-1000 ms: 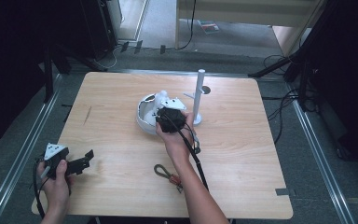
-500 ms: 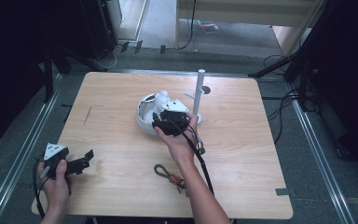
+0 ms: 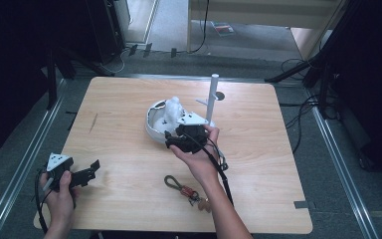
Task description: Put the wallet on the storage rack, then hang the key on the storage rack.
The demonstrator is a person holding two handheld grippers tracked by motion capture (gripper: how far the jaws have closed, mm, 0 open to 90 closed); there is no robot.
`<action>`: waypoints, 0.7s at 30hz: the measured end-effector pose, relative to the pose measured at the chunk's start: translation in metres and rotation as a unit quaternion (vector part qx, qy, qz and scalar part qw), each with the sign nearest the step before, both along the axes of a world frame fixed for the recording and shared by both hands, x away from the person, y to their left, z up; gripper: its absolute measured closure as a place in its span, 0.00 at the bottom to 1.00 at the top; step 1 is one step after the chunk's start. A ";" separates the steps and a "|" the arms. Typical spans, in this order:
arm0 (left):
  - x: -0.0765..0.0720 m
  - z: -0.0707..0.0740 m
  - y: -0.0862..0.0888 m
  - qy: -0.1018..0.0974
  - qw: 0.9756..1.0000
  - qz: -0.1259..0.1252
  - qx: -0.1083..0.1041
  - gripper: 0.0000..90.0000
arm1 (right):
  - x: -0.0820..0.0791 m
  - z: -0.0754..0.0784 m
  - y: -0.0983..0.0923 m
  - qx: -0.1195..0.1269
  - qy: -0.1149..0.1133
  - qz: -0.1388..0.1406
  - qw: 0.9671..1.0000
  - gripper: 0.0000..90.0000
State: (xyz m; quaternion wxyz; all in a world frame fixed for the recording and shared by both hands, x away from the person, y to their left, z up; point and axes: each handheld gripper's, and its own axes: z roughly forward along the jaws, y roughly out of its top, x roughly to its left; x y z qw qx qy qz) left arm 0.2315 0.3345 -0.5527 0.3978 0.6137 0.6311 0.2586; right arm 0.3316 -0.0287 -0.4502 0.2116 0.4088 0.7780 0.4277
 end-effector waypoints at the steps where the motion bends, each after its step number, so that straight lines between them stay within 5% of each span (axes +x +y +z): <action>1: 0.000 0.000 0.000 0.000 1.000 0.000 0.000 0.00 | 0.000 0.000 0.000 0.000 0.000 0.000 1.000 0.30; 21: 0.001 0.000 -0.001 0.003 1.000 0.002 0.004 0.00 | -0.031 -0.002 -0.020 -0.066 0.026 0.063 0.995 0.35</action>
